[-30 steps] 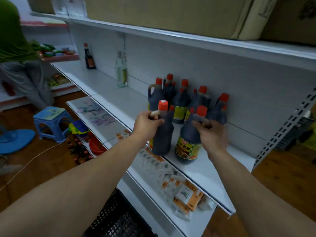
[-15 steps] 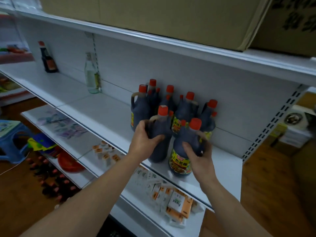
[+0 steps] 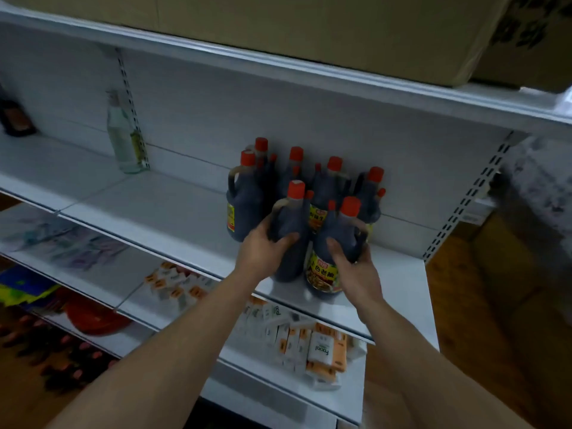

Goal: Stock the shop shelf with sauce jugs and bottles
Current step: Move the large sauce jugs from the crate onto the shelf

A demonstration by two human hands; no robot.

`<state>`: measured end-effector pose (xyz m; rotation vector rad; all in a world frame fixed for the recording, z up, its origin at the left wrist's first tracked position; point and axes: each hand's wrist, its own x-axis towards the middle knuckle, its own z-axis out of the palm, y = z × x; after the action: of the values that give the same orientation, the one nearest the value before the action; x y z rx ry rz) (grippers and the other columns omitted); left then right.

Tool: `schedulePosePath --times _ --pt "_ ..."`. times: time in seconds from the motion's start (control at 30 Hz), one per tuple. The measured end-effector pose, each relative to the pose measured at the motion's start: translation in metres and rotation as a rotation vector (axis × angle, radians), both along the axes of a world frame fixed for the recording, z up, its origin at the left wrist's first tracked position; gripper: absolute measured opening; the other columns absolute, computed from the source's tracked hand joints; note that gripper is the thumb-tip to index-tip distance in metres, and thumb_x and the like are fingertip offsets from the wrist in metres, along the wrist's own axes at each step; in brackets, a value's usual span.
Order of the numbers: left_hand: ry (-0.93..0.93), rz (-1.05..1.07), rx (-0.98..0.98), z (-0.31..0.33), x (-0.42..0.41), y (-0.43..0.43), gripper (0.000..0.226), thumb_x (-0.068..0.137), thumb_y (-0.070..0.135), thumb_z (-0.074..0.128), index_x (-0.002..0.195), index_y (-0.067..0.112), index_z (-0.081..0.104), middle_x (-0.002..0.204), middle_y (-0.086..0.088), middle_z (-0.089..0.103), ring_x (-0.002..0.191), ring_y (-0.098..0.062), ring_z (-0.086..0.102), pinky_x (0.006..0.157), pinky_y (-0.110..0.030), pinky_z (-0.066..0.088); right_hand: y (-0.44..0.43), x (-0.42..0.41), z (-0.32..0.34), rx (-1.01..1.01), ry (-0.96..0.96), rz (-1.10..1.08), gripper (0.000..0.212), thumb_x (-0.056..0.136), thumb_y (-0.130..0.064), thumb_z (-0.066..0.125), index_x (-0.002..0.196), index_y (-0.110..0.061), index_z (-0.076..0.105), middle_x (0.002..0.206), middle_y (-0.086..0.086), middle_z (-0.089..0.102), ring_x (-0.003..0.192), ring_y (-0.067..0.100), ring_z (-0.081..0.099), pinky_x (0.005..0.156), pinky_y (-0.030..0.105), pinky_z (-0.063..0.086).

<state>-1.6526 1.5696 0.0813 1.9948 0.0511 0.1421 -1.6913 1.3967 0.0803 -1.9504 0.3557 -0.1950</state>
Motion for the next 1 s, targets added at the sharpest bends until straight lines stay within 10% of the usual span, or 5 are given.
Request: schedulePosePath --times 0.27,0.47,0.7,1.0 --pt "0.114 0.157 -0.407 -0.002 0.035 0.009 0.082 0.054 0.035 0.090 0.125 0.017 0.054 0.121 -0.004 0.066 0.106 -0.024 0.064 0.087 -0.046 0.056 0.005 0.051 -0.003 0.053 -0.034 0.097 0.067 0.083 -0.054 0.064 0.139 -0.025 0.040 0.136 -0.001 0.054 0.122 0.024 0.053 0.089 0.037 0.045" --pt "0.319 0.089 -0.568 0.004 0.046 0.006 0.038 0.080 0.018 0.077 0.104 0.031 0.050 0.098 0.006 0.064 0.092 -0.018 0.063 0.073 -0.033 0.057 0.001 0.073 -0.009 0.012 -0.038 0.110 0.083 0.070 -0.073 0.060 0.140 -0.032 0.040 0.136 -0.004 0.054 0.123 0.023 0.053 0.099 0.045 0.045" --pt "0.205 0.218 -0.615 -0.011 0.069 0.002 0.140 0.032 0.052 0.094 0.147 0.028 0.018 0.137 -0.001 0.055 0.117 -0.023 0.060 0.090 -0.048 0.055 -0.001 0.086 -0.013 0.006 -0.060 0.122 0.060 0.081 -0.057 0.064 0.133 -0.033 0.046 0.120 -0.013 0.062 0.114 0.018 0.058 0.093 0.039 0.048" --pt "0.135 0.264 -0.672 -0.018 0.072 -0.004 0.139 0.032 0.051 0.093 0.147 0.033 0.016 0.143 0.000 0.048 0.123 -0.022 0.054 0.095 -0.049 0.050 -0.003 0.090 -0.015 -0.010 -0.070 0.125 0.061 0.080 -0.058 0.064 0.132 -0.030 0.048 0.120 -0.009 0.062 0.111 0.017 0.058 0.090 0.037 0.048"
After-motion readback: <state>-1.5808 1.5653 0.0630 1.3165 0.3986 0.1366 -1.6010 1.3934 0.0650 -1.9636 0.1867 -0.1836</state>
